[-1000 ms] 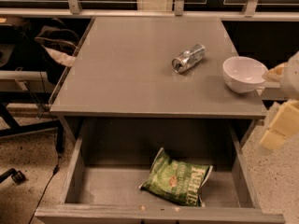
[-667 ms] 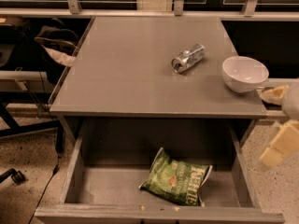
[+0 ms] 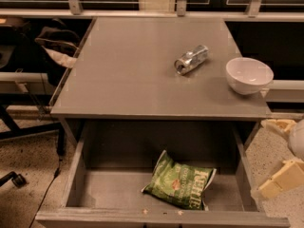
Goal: Pick green jalapeno chip bag from top drawer and place on counter
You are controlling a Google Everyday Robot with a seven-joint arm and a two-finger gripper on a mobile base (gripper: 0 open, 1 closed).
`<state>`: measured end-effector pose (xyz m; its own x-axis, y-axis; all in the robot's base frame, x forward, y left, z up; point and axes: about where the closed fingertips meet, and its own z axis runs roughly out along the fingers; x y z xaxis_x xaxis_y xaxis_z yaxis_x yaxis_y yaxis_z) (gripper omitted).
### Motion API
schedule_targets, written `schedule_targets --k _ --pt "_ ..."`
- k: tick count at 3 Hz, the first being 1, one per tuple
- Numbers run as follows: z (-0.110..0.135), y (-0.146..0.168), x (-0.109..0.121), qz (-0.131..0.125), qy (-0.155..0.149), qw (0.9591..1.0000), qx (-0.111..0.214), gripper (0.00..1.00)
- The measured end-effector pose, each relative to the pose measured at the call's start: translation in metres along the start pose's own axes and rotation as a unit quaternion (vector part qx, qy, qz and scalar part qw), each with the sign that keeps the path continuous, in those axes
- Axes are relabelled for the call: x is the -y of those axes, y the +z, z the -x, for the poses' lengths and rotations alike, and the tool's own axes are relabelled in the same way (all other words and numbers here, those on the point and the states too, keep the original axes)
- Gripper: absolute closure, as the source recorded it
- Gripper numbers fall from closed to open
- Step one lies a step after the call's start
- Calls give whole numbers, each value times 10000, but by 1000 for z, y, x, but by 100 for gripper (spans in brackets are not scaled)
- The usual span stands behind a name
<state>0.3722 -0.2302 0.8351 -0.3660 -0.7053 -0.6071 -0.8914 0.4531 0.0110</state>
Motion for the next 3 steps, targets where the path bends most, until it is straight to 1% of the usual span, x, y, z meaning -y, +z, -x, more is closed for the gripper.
schedule_targets --k 1,2,3 --pt "1 0 -2 -99 -5 10000 10 0" --pt "-1 0 -3 -449 -3 9990 13 0" --pt "-24 25 1 -743 410 9962 176 0"
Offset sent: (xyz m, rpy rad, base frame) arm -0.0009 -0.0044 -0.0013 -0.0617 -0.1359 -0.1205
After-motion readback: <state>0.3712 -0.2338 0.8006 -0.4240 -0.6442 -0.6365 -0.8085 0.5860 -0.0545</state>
